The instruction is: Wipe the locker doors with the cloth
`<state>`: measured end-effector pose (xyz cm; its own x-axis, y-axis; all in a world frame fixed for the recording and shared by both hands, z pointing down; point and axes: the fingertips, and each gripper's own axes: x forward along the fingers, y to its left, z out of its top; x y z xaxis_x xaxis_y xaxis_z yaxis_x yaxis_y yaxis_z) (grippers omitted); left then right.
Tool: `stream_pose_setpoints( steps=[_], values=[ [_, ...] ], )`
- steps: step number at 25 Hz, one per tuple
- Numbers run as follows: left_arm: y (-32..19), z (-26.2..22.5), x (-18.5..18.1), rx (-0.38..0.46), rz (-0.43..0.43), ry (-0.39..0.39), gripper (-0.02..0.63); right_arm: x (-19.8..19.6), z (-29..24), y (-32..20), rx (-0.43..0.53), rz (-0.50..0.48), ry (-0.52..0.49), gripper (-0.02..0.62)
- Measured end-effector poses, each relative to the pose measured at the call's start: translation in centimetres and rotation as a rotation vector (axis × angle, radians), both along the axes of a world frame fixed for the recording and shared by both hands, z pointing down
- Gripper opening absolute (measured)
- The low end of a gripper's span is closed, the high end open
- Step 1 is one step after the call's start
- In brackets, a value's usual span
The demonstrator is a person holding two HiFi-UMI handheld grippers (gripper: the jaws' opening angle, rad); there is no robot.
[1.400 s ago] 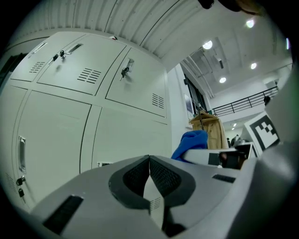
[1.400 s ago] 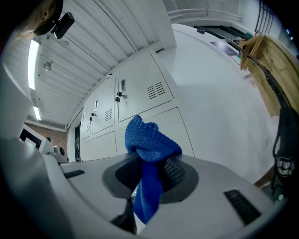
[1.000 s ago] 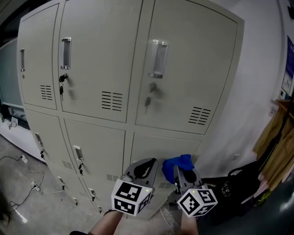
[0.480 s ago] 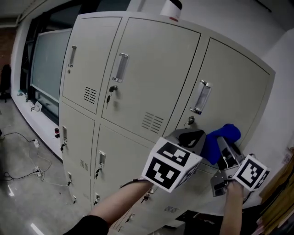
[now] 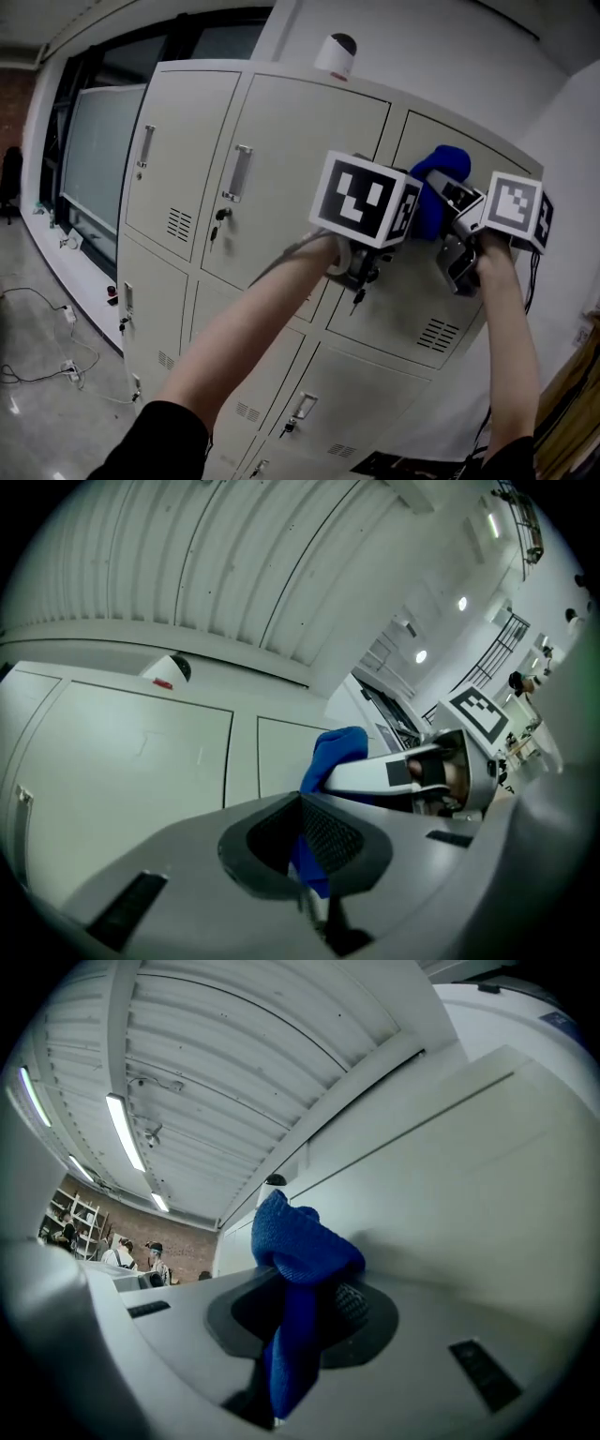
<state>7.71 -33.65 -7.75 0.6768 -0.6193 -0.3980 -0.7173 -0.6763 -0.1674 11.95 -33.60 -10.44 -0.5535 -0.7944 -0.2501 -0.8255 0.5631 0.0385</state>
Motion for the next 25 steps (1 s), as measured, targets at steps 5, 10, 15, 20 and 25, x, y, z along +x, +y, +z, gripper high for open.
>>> stream_pose_setpoints(
  steps=[5,10,15,20,25],
  values=[
    [-0.1,-2.7,-2.0,0.016,-0.040,0.012,0.009,-1.7,-4.4,0.2,0.062,-0.030,-0.009,0.075],
    [0.5,-3.6,-2.8,0.022,-0.058,0.026,0.009,-3.8,-7.0,0.6,0.109,-0.035,0.004,0.075],
    [0.6,-3.1,-2.3,0.005,-0.076,0.009,0.009,-3.9,-7.0,-0.8,0.106,0.046,0.023,0.075],
    [0.4,-2.7,-2.2,-0.003,-0.072,0.011,0.009,-3.8,-7.0,-1.1,0.092,0.045,0.026,0.075],
    [0.4,-2.5,-1.6,-0.006,-0.044,0.021,0.009,-2.8,-6.8,-0.8,0.096,0.059,0.030,0.075]
  ],
)
